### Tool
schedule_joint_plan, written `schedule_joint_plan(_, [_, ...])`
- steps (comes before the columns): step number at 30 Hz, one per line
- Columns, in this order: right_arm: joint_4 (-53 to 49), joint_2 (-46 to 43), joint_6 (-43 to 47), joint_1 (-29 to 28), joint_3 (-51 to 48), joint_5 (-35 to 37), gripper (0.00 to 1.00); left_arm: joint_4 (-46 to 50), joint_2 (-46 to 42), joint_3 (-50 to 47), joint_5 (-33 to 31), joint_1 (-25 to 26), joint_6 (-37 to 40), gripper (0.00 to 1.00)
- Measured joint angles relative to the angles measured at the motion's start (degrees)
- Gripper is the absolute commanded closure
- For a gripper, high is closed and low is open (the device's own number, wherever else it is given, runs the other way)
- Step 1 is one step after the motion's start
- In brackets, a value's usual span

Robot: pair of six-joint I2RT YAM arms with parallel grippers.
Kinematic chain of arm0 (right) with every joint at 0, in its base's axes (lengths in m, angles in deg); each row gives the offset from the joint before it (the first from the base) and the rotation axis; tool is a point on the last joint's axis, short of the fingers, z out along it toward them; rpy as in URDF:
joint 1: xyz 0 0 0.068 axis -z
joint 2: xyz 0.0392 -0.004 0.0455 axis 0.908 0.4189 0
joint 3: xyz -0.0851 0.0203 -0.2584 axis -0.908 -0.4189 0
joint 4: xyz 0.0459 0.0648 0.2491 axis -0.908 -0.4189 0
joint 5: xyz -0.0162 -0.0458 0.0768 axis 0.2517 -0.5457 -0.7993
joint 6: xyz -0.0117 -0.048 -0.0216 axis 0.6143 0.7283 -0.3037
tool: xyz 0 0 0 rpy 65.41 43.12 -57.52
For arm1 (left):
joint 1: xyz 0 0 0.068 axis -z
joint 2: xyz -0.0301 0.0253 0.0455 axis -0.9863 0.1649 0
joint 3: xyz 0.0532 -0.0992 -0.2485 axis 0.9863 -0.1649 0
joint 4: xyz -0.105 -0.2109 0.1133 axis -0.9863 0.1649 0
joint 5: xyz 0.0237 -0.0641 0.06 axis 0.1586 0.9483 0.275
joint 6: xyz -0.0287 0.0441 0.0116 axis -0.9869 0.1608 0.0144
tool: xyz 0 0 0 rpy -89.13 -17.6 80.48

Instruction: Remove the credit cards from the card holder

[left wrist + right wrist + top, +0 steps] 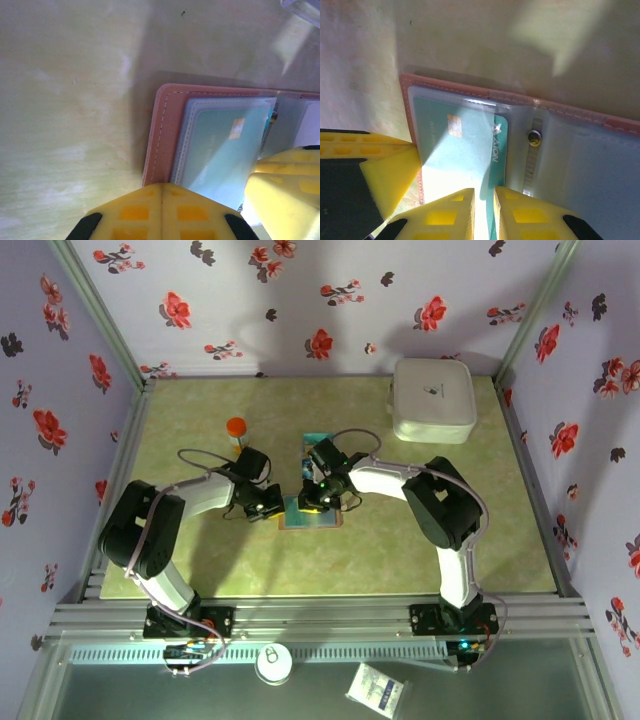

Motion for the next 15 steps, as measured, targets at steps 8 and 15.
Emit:
schedule_joint_plan(8, [-2.7, -0.2, 0.5, -0.2, 0.9, 2.5, 0.8, -0.1, 0.1, 0.0, 0.0, 0.0, 0.0, 1.0])
schedule_joint_plan(15, [-4.1, -1.1, 0.9, -0.2, 0.9, 3.5, 0.78, 0.0, -0.2, 0.0, 0.0, 0.0, 0.0, 1.0])
